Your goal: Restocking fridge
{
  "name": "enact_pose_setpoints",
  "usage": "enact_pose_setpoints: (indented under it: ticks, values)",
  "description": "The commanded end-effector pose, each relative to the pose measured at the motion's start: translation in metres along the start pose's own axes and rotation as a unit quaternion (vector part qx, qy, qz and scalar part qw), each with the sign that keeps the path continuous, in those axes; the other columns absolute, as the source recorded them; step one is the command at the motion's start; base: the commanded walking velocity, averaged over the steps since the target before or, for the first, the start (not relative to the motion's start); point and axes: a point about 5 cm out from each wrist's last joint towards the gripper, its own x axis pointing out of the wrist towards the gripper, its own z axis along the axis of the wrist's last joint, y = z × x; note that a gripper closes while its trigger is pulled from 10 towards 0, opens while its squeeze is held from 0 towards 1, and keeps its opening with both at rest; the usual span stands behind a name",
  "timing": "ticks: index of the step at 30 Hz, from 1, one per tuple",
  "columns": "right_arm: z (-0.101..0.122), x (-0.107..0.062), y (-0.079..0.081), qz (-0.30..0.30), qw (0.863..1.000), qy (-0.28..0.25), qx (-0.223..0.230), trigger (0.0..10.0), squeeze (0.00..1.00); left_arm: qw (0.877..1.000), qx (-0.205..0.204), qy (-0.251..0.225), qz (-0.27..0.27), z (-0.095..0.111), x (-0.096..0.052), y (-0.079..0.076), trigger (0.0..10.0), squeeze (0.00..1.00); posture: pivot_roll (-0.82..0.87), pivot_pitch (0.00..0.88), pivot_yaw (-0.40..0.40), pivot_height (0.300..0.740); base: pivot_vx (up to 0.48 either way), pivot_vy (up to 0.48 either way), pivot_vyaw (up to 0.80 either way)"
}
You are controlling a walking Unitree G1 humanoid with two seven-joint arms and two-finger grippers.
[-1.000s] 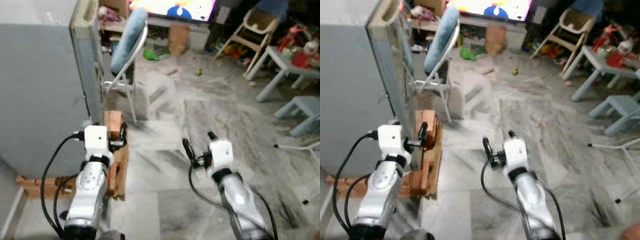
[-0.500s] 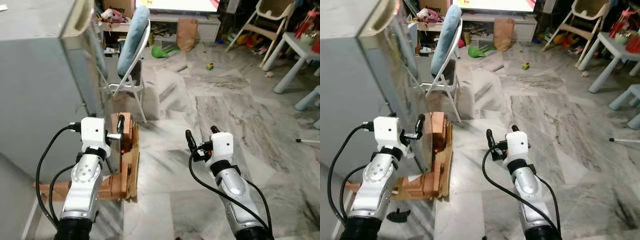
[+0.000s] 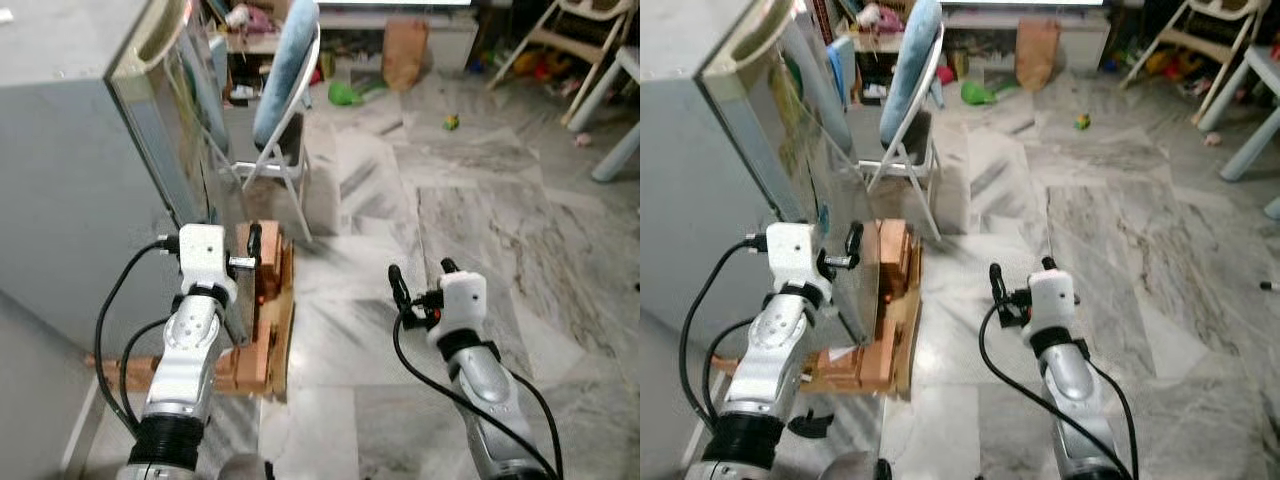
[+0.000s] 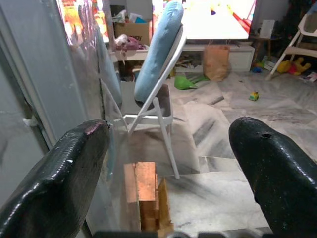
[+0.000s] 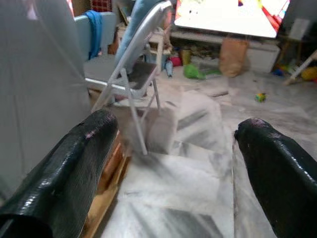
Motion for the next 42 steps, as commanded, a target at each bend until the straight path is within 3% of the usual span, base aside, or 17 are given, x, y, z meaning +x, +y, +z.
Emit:
enact_pose_setpoints:
  ticks: [1,6,13,18,28,36,42]
  values:
    - [0.002,-0.008,-0.001,0.008,1.000,0.004,-0.002,10.0,0.00,1.000,0.001,0.000,0.017,-0.001,0.004,0.007,10.0,0.00,0.04,0.095,-0.015,0.740,0.000,0.000,0.00]
    - [-0.006,-0.038,-0.010,-0.003,1.000,0.027,-0.007,10.0,0.00,0.999,0.012,-0.010,0.051,0.008,0.024,0.016,10.0,0.00,0.01,0.107,-0.009,0.740,0.000,0.000,0.00]
    - [-0.007,-0.040,-0.006,0.014,0.999,0.044,0.008,10.0,0.00,0.998,-0.004,-0.006,0.066,0.009,0.037,0.021,10.0,0.00,-0.02,0.114,-0.002,0.740,0.000,0.000,0.00]
    - [-0.004,-0.040,-0.003,0.023,0.999,0.043,0.002,10.0,0.00,0.995,0.018,-0.002,0.098,0.012,0.047,0.029,10.0,0.00,-0.03,0.118,-0.001,0.740,0.000,0.000,0.00]
    - [-0.001,-0.042,-0.001,0.044,0.998,0.044,0.004,10.0,0.00,0.988,0.015,0.007,0.154,0.013,0.051,0.046,10.0,0.00,-0.03,0.128,0.002,0.740,0.000,0.000,0.00]
    - [0.001,-0.043,0.000,0.050,0.998,0.046,0.003,10.0,0.00,0.990,0.017,0.007,0.139,0.004,0.045,0.042,10.0,0.00,-0.03,0.134,-0.004,0.740,0.000,0.000,0.00]
    - [0.002,-0.042,0.000,0.053,0.998,0.046,0.001,10.0,0.00,0.994,0.016,-0.003,0.109,0.008,0.049,0.036,10.0,0.00,-0.03,0.138,-0.010,0.740,0.000,0.000,0.00]
